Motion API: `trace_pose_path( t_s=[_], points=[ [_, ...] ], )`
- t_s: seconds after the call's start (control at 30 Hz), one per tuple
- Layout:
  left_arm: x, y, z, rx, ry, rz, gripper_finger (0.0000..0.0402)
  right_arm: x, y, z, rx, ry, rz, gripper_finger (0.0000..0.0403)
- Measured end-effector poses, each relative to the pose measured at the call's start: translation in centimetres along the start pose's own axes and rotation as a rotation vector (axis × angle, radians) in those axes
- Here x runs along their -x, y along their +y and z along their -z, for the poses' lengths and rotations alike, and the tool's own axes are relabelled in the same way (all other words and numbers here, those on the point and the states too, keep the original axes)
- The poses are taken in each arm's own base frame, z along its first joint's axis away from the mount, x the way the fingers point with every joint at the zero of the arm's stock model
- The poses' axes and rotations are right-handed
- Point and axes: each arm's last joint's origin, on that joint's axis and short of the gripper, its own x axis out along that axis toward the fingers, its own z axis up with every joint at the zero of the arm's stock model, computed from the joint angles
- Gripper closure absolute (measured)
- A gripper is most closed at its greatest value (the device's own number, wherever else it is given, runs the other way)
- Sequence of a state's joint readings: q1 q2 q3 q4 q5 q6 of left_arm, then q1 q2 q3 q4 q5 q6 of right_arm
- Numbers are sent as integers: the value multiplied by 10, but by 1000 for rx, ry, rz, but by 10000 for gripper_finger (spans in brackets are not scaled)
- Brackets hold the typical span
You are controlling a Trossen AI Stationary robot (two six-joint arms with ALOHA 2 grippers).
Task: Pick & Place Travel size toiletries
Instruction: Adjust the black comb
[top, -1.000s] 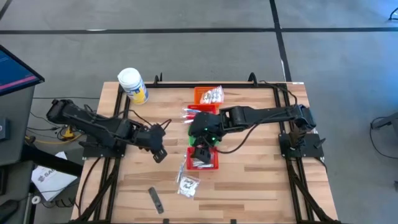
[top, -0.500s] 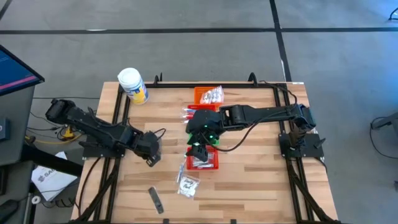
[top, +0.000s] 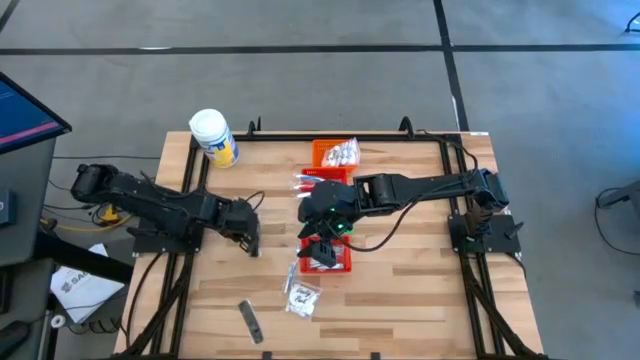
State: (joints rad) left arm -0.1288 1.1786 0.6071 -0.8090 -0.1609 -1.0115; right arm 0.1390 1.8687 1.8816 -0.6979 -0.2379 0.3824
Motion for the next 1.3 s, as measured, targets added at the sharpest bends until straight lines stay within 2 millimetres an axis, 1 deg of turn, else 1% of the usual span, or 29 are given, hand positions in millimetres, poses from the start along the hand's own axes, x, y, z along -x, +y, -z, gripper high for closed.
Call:
trace_pose_path(
  t_s=[0.33,0.43,0.6,0.67,0.9,1.1,1.3],
  points=[
    [-5,20,-31,5,-31,-10,399,2,-9,-4,-42,-11,19,144],
    [-6,23,-39,5,-37,31,399,2,-9,-3,-42,-7,19,144],
    [-10,23,-45,-13,-26,67,399,2,-9,-3,-42,-6,18,144],
    [-14,20,-46,-36,-8,80,399,2,-9,-3,-42,-7,18,144],
    [-32,12,-43,-75,60,44,399,2,-9,-3,-46,1,21,144],
    [-45,-4,-41,-192,90,133,399,2,-10,-1,-49,11,25,144],
    [-51,-19,-36,-285,110,213,399,2,-10,0,-52,22,29,144]
  ],
)
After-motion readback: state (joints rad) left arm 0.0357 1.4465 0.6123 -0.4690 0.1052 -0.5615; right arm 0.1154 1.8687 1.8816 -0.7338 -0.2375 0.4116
